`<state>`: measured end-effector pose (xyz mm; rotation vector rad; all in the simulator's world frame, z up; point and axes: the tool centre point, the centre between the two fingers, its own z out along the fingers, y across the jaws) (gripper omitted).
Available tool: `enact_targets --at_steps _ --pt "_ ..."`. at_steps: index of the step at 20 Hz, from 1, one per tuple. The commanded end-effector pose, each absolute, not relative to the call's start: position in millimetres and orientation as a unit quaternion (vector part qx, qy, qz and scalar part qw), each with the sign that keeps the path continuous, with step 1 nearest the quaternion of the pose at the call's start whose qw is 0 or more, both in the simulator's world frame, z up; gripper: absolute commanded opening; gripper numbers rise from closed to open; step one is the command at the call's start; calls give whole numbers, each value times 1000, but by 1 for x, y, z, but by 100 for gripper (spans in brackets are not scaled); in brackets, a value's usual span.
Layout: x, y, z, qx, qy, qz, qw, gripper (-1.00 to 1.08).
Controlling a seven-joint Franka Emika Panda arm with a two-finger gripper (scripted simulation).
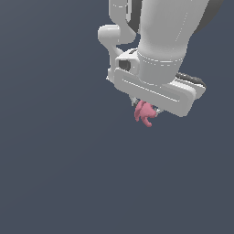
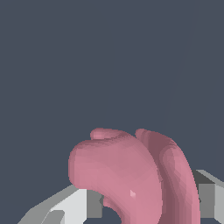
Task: Pick up the object and move it to a goal position.
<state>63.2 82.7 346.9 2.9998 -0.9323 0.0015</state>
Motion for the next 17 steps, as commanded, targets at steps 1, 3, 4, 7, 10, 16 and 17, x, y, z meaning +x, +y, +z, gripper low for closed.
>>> enact_targets --at_steps 1,3,4,7,10,16,17 --pt "68 87 357 955 -297 0 0 -100" --pt "71 90 363 955 -297 0 0 -100" --pt "72 91 365 955 -297 0 0 -100" --pt "75 94 371 955 -297 0 0 -100" --pt "77 96 375 955 -297 0 0 -100" --pt "78 97 377 955 -297 0 0 -100" --pt "78 97 377 955 -297 0 0 -100"
